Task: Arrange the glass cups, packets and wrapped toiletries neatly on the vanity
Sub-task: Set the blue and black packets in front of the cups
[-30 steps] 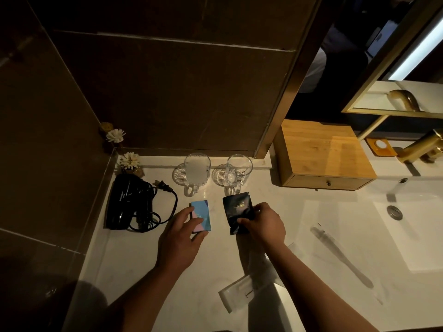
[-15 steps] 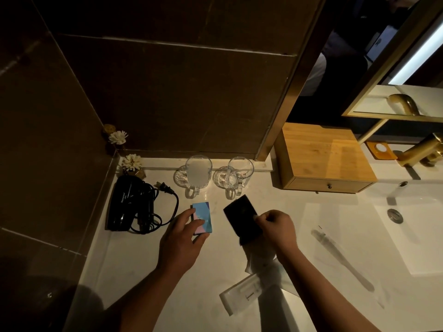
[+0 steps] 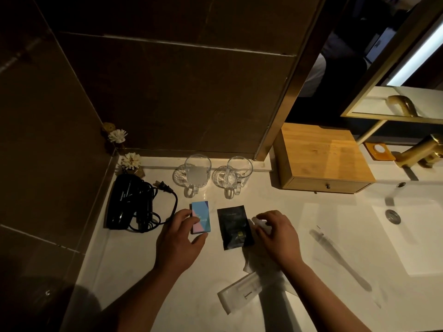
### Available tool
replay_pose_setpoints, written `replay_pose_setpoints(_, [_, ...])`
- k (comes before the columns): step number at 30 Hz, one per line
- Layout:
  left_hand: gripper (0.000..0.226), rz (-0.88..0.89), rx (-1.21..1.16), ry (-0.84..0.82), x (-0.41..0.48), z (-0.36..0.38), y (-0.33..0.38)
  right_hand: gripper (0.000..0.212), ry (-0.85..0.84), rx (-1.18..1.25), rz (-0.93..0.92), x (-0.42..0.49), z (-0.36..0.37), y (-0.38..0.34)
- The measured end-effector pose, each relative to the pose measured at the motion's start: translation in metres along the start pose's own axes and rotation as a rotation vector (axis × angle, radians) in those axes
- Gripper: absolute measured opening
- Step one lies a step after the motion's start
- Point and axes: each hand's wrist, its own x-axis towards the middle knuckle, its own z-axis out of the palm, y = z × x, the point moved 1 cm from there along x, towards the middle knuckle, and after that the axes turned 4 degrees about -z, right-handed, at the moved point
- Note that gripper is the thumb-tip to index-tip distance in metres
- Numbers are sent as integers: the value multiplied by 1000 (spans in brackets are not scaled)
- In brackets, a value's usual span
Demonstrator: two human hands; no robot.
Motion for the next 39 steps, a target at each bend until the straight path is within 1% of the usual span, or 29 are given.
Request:
replay_pose_setpoints(4, [54,1,-6,-19,0,3,1,51,-159,-82,-59,-1,1,10])
replay_pose_setpoints(6, [55,4,-3,-26,0,4,1,57,-189,-112,-120,-3,4,3])
replay_pose_setpoints(9, [50,3,14,-28,0,4,1,51,-183,-190,-246,-5,14,-9])
replay_pose_setpoints(11, [45,5,24,-28,0,5,0,43,-164,-238,-286,-6,21,-11])
replay_pose_setpoints(14, [43,-4,52,-28,0,7,-2,37,-133,-238,-244,-4,25,-9])
replay_pose_setpoints(22, [41,-37,57,-25,1,8,-1,35,-131,-235,-160,14,28,-14])
replay_pose_setpoints(28, [39,-34,58,-21,2,7,-1,39,-122,-224,-144,21,33,-13])
replay_pose_setpoints(33, [42,-17,95,-31,2,7,0,47,-110,-196,-149,18,33,-13])
replay_pose_setpoints(39, [38,-26,99,-42,2,9,-1,42,-115,-217,-178,20,35,-11])
